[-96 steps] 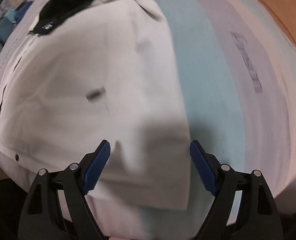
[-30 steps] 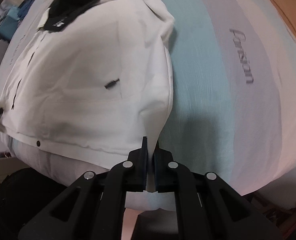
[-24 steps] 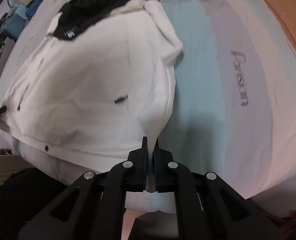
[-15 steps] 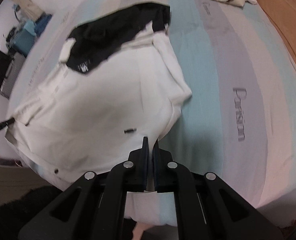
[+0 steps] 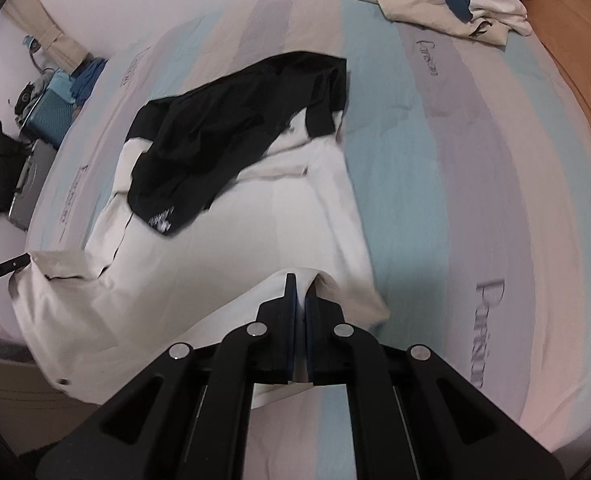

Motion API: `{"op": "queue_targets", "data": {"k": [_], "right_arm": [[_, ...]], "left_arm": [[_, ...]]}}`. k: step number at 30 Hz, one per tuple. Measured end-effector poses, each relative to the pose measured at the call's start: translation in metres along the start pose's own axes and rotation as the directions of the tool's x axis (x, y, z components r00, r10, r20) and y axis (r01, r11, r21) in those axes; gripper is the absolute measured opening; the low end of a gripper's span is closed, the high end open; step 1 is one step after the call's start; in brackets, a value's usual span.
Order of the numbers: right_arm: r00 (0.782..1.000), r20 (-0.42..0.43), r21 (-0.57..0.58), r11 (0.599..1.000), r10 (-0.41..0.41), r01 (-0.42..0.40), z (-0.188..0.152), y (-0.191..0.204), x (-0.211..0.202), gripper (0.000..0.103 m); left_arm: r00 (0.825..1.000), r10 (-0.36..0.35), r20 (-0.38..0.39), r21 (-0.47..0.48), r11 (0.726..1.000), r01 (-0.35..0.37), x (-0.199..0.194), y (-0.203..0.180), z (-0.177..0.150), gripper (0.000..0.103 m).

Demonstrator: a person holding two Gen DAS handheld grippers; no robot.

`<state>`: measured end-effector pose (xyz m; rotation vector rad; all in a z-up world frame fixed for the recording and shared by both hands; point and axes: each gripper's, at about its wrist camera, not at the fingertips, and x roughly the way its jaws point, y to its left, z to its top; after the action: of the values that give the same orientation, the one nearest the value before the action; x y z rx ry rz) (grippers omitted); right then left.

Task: Fold large clothes

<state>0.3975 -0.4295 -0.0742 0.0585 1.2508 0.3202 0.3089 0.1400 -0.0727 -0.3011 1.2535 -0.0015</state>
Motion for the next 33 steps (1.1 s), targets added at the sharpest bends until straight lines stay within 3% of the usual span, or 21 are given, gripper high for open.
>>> {"op": "queue_targets", "data": {"k": [14,20,27,33], "right_arm": [[0.998,0.024,-0.016,0.998,-0.064,0.065,0.106,-0.019,0.045,0.003],[0.997,0.025,-0.013,0.997,-0.072,0.072,0.148,-0.027,0.063,0.003],[0.995,0.024,-0.055,0.994,-0.098,0.099,0.207,-0.019,0.09,0.003],[0.993,0.01,-0.048,0.992,-0.117,0.117,0.249,-0.024,0.114,0.003]], "left_arm": [[0.996,0.083,0.021,0.092,0.992,-0.084,0.05,0.01,0.116,0.002],[0.996,0.088,-0.006,0.087,0.992,-0.087,0.077,0.022,0.163,0.002],[0.994,0.113,-0.009,0.147,0.983,-0.11,0.108,0.011,0.222,0.002],[0.993,0.116,-0.012,0.123,0.986,-0.113,0.125,0.014,0.264,0.002]]}}
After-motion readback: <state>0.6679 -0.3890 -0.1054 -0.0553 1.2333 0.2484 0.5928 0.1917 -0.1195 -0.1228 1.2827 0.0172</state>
